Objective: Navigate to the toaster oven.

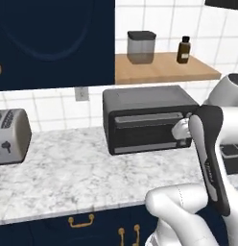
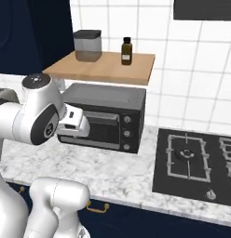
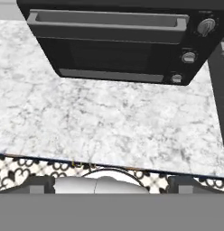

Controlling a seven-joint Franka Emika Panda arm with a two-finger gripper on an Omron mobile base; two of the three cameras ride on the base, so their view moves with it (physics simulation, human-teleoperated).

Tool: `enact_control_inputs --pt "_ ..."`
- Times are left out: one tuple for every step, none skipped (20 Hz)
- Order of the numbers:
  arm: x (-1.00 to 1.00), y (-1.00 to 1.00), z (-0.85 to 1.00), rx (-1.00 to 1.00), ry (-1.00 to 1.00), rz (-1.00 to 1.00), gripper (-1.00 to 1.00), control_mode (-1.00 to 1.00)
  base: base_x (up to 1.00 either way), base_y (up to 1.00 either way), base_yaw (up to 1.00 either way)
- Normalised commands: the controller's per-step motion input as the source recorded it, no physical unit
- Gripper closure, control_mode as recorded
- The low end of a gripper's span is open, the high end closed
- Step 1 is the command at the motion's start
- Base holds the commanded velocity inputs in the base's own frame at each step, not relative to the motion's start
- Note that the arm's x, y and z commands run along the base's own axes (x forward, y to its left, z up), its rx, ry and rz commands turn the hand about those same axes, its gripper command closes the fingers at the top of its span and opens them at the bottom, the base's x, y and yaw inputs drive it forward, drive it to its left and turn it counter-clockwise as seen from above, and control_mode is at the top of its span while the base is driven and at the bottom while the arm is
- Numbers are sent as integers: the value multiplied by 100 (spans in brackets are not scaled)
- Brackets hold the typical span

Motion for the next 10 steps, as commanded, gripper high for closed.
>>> enact_control_inputs --pt "0 0 0 0 0 0 -100 100 100 44 -37" --pt "0 0 0 0 0 0 -100 100 100 39 -39" --pt "0 0 0 0 0 0 -100 100 100 0 -37" --pt "0 0 0 0 0 0 -100 100 100 0 -45" --pt "0 0 0 0 0 0 -100 100 100 2 -53" --pt "0 0 0 0 0 0 -100 100 98 11 -58" --pt "0 0 0 0 0 0 -100 100 100 11 -58" --pt "0 0 0 0 0 0 -100 100 100 5 -53" --pt "0 0 0 0 0 0 -100 100 100 0 -43" --pt "0 0 0 0 0 0 -100 100 100 0 -35"
